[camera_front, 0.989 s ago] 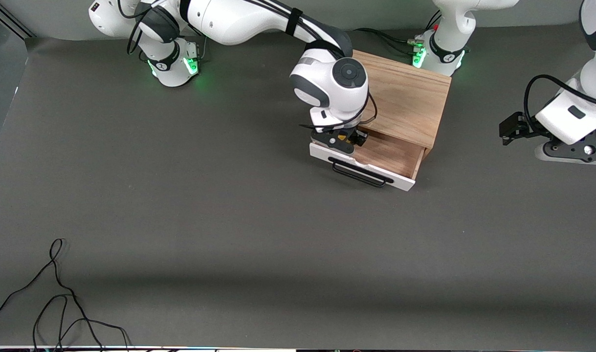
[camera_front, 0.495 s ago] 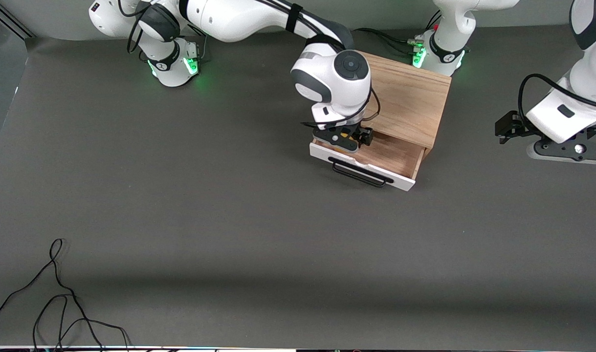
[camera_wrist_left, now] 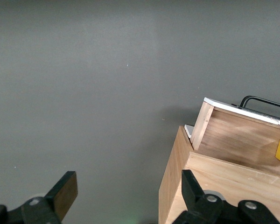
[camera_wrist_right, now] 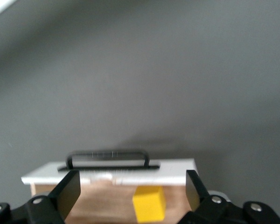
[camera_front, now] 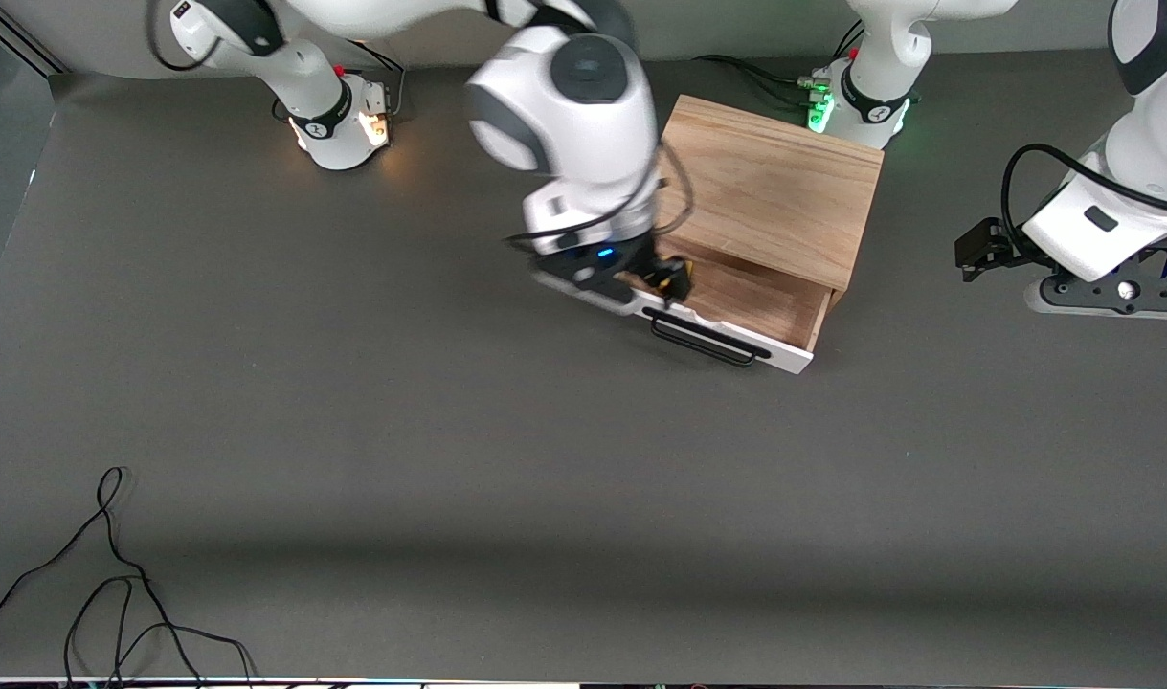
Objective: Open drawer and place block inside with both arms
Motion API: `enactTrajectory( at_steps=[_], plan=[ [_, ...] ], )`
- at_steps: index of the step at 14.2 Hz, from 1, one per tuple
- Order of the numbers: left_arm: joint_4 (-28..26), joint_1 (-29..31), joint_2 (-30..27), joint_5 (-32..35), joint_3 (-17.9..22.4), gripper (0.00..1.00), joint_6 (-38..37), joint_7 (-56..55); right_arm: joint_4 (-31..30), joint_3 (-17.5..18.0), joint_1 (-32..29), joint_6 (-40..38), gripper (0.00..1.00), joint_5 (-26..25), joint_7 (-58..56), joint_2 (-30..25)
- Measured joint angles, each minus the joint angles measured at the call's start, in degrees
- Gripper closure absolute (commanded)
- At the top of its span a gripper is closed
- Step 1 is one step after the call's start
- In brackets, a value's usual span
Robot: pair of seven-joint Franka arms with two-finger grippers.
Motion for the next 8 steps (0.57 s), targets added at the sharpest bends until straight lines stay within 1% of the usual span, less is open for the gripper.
enactTrajectory(
  at_steps=[2,4,6,7,8],
  plan=[
    [0.0,-0.02,0.0,-0.02,-0.02,0.01,-0.04,-0.01,-2.61,-0.23,-7.26,-0.07,0.0,5.04,-9.13,-4.23],
    [0.0,-0.02,0.0,-0.04,-0.03,0.01,-0.05,-0.01,-6.58,-0.44,-15.6,-0.35,0.0,9.51,-20.27,-8.85],
    [0.0,-0.02,0.0,-0.05,-0.02,0.01,-0.05,-0.03,-10.96,-0.96,-22.66,-2.15,0.0,10.84,-29.24,-13.25],
    [0.0,-0.02,0.0,-0.05,-0.02,0.01,-0.05,-0.03,-13.39,-2.5,-24.58,-2.93,0.0,10.96,-33.6,-15.47],
    [0.0,-0.02,0.0,-0.05,-0.01,0.01,-0.05,-0.04,-16.34,-5.55,-25.14,-3.49,0.0,11.01,-38.14,-17.86]
  ],
)
